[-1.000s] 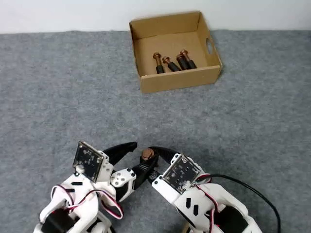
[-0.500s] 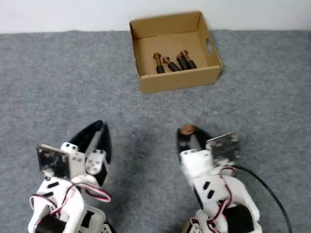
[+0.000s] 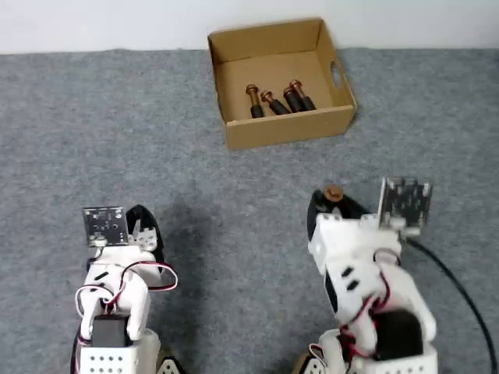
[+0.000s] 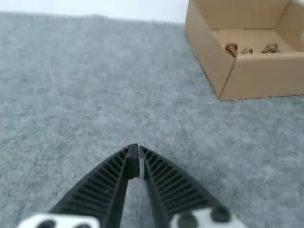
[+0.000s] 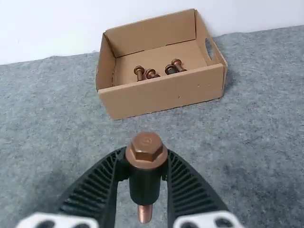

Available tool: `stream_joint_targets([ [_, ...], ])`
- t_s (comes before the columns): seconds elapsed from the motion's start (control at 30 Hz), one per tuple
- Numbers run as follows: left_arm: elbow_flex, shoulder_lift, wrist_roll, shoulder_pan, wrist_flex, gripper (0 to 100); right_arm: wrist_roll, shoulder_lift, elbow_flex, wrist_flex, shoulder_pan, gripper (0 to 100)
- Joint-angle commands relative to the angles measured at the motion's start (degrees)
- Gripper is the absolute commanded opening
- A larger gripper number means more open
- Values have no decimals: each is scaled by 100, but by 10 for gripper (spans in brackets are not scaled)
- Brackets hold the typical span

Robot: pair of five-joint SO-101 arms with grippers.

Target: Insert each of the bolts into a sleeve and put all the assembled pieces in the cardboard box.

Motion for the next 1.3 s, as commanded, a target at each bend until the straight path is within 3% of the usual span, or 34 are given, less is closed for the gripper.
stream_joint_targets([
  [0.0,-31,0,-18,44,387,6,-62,1226,-1240,-4,75,9],
  [0.27,-31,-26,-9,9,1433,6,18,3556,-3033,-1420,92,9],
  [0.73,-31,-26,-35,-9,1916,6,1644,7785,-5257,-4136,66,9],
  [1.27,-31,0,-26,-18,1952,6,2875,11530,-7727,-4286,-31,11],
])
